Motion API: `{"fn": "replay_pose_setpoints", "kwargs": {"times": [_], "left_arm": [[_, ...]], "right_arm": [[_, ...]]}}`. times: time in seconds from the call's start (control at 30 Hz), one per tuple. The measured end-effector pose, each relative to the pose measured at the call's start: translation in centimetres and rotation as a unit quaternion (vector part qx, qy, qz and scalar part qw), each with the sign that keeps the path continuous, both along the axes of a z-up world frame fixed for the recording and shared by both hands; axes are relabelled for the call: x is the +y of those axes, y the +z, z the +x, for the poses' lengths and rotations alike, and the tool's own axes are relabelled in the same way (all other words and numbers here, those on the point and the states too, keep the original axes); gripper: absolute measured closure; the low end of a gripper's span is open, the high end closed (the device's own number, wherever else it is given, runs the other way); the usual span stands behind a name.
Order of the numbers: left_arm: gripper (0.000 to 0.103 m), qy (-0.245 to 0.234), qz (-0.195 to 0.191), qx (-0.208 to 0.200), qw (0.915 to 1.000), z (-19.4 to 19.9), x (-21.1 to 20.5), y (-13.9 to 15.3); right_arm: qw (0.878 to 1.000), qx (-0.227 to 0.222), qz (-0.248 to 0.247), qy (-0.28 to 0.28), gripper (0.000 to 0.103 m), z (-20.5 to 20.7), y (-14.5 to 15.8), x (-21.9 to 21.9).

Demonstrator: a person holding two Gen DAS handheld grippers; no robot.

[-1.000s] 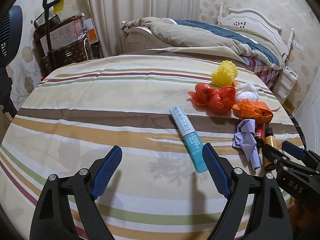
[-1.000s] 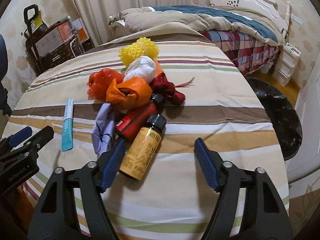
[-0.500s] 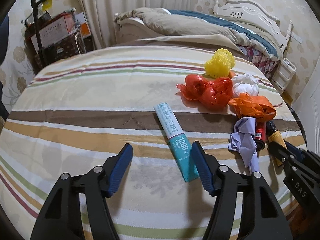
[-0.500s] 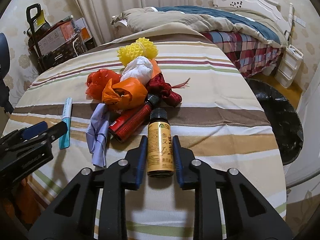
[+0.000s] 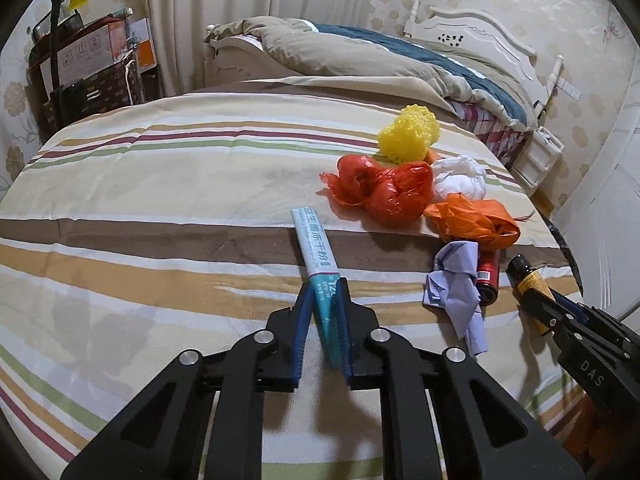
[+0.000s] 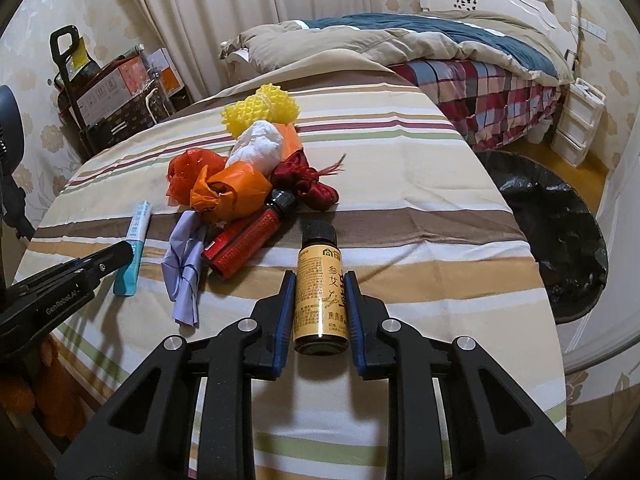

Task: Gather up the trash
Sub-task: 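Grasp the teal toothpaste tube with the left tool while the right tool grasps the gold spray can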

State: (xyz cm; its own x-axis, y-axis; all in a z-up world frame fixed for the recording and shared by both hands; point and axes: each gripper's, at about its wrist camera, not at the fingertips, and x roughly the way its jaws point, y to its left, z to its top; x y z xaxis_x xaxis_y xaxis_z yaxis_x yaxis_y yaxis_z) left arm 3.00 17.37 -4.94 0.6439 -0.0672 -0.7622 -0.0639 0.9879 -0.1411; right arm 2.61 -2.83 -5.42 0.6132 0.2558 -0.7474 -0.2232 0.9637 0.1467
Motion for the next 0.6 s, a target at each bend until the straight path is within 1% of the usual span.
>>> {"fn": "replay_pose_setpoints", "kwargs": {"times": [0.27,0.47,0.53,0.6], "left_arm": [[0.094,-0.01,0.006,-0.014,0.9998,-0.67,-0.85,0.48],[0.093,-0.008,0.003,-0.005,1.0,-0.37,-0.62,0.19],[0.089,-0.007,0.003,-0.002,1.0,-0.2,-0.55,0.14],[0.074,-0.003,0.003,0.004,1.0,-0.04,-0.48,-0.04]], "right_arm": [[1.0,-0.007,0.002,-0.007,0.08,-0.43,0.22,-0.7],[1.0,-0.007,0.001,-0.009,0.08,-0.44,0.24,-0.97],[1.0,-0.008,0.001,-0.009,0.08,-0.43,0.23,-0.98],[1.0,-0.007,0.001,-0.009,0.08,-0.41,0.22,-0.97]]}}
